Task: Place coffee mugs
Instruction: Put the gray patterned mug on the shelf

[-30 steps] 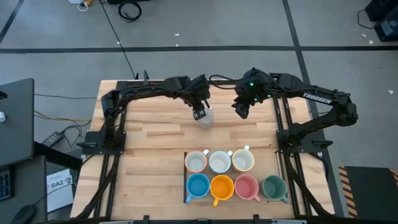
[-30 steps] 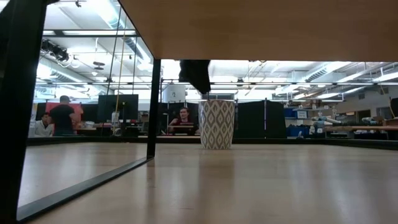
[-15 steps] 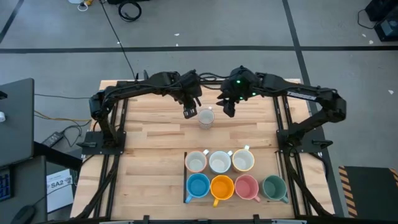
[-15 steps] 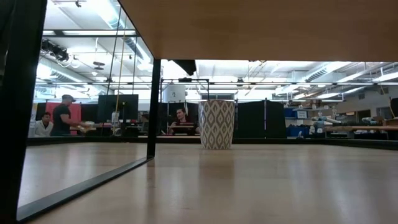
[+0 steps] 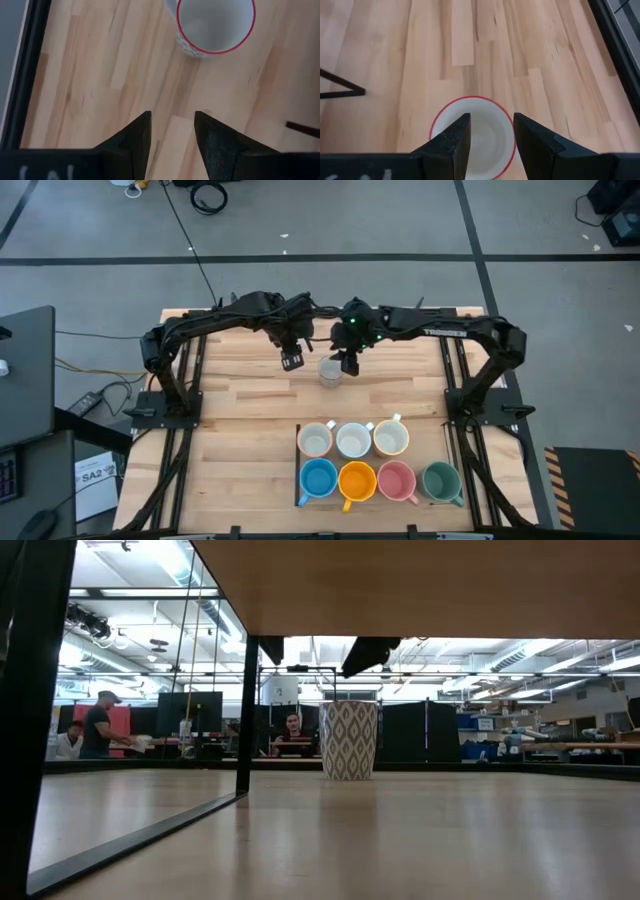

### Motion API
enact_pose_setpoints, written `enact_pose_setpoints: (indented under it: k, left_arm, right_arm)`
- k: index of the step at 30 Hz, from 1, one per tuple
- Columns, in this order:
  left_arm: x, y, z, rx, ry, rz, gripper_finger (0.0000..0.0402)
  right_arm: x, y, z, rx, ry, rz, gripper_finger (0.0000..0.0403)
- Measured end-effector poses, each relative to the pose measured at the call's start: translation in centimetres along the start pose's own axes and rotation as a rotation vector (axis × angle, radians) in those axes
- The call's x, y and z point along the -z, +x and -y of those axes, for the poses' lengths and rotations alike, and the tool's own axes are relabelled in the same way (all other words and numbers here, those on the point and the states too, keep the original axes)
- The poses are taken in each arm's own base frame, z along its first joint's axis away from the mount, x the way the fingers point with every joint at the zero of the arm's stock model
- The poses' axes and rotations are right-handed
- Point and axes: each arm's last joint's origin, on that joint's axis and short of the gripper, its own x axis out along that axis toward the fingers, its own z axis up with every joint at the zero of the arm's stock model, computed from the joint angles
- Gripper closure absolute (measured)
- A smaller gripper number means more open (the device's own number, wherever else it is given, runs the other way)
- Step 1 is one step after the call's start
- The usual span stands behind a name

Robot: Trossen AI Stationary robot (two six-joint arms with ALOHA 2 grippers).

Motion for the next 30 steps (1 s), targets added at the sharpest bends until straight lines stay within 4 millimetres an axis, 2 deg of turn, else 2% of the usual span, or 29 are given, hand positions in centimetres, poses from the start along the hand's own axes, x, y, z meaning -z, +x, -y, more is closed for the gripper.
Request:
enact_pose_setpoints:
  k: [3,12,22,30]
  left_arm:
    - [0.0,0.3,0.0,0.000,0.009,0.007,0.0246]
    - [1.4,3.4,0.1,0.006,0.003,-0.054,0.0246]
    - [1.5,3.7,0.1,0.006,-0.001,-0.061,0.0246]
    - [1.4,3.7,0.1,0.006,0.000,-0.050,0.0246]
  right_arm:
    - [0.2,1.0,0.2,0.003,0.001,-0.009,0.0248]
    - [0.8,2.6,1.1,0.025,-0.039,-0.049,0.0248]
    - [1.9,4.6,1.8,-0.030,-0.008,-0.102,0.0248]
    - [2.0,4.6,1.8,-0.033,-0.005,-0.116,0.0260]
